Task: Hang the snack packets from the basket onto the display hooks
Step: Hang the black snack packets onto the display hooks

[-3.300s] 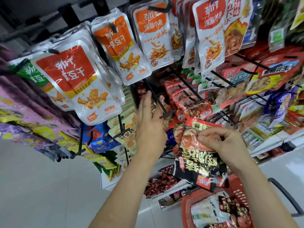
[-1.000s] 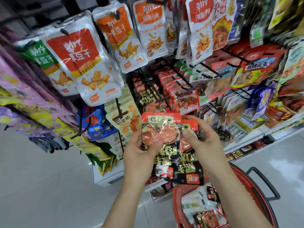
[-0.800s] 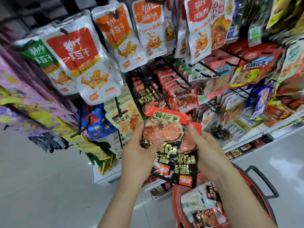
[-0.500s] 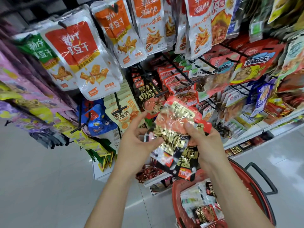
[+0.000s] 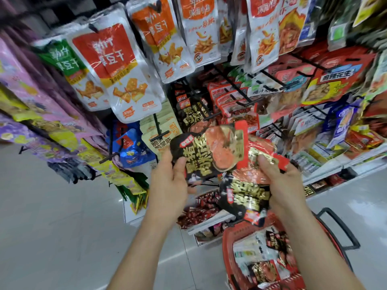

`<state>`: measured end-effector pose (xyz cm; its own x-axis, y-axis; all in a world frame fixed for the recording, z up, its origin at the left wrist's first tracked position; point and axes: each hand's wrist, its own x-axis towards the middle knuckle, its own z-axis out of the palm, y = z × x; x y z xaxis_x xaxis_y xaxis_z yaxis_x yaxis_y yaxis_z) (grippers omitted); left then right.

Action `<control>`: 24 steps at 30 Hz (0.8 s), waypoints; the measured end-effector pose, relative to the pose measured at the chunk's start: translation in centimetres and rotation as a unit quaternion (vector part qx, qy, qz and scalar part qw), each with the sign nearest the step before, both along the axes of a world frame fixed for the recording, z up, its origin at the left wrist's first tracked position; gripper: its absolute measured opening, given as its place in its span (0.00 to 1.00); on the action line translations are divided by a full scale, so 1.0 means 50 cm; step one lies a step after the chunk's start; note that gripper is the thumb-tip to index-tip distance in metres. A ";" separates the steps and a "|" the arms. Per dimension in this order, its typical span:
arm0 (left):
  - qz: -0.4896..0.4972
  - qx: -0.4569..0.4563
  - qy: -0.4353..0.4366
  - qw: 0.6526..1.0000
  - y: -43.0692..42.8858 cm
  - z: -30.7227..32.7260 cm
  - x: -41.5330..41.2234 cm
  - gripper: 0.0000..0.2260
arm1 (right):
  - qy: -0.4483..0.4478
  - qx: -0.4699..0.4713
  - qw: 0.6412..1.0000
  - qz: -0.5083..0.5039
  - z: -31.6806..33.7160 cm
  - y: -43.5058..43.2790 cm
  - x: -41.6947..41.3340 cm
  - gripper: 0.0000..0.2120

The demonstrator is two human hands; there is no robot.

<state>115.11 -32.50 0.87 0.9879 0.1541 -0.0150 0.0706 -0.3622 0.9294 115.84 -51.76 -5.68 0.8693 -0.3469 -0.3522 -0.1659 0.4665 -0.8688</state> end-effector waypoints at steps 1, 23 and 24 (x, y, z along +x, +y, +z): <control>-0.025 0.105 -0.038 0.993 0.018 0.008 0.003 0.13 | -0.001 -0.043 0.999 -0.006 0.000 -0.015 0.000 0.15; -0.011 0.132 -0.017 0.991 -0.062 -0.037 0.152 0.06 | -0.042 -0.291 0.926 0.237 0.016 0.003 0.088 0.27; -0.001 0.087 -0.002 0.996 -0.063 -0.039 0.162 0.04 | -0.044 -0.293 0.926 0.234 0.014 0.005 0.096 0.26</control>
